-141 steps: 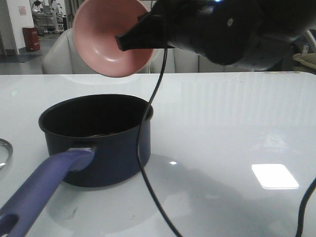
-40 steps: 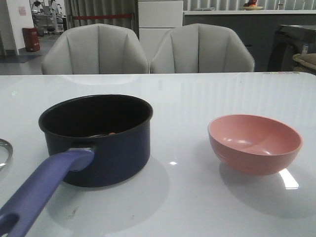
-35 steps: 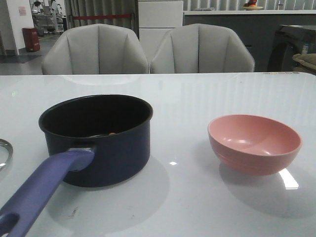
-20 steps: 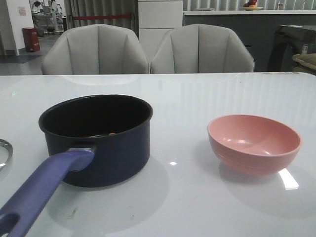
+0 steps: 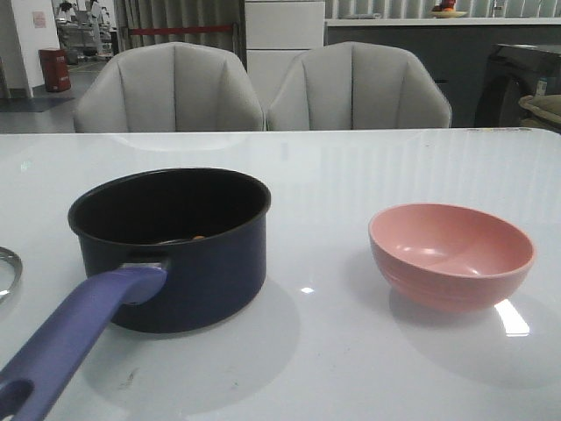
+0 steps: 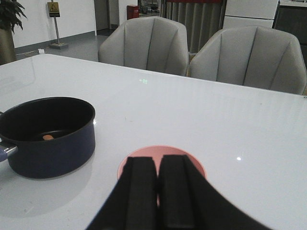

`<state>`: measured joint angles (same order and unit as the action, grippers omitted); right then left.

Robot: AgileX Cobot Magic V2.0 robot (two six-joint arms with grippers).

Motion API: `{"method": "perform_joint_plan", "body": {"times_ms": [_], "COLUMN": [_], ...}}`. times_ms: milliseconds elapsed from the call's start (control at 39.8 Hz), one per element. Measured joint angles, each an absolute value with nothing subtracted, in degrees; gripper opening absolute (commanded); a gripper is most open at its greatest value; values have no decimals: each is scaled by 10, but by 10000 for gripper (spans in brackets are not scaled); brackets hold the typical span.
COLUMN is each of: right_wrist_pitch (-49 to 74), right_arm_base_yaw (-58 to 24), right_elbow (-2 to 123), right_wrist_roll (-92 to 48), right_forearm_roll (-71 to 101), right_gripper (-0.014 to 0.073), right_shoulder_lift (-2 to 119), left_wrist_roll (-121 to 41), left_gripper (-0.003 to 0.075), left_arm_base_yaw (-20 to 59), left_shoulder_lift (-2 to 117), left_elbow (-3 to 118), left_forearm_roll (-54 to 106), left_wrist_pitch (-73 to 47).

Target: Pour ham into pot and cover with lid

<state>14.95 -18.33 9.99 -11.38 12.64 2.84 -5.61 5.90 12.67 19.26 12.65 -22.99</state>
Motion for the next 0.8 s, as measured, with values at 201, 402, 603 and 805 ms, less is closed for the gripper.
{"method": "perform_joint_plan", "body": {"times_ms": [201, 402, 603, 805], "right_wrist_pitch": [150, 150, 150, 150], "right_arm_base_yaw": [-183, -183, -183, -183], "right_elbow": [100, 100, 100, 100], "right_wrist_roll": [-114, -114, -114, -114], "right_forearm_roll": [126, 127, 127, 127], "right_gripper": [151, 151, 151, 151], "right_shoulder_lift": [28, 28, 28, 28], "left_wrist_roll": [-29, -24, -24, -24], "left_gripper": [629, 629, 629, 629], "left_arm_base_yaw": [16, -12, -21, -21], "left_shoulder_lift": [275, 440, 587, 714], "left_elbow": [287, 381, 481, 566], "left_forearm_roll": [91, 84, 83, 82], "left_wrist_pitch": [-306, -396, -501, -564]}}
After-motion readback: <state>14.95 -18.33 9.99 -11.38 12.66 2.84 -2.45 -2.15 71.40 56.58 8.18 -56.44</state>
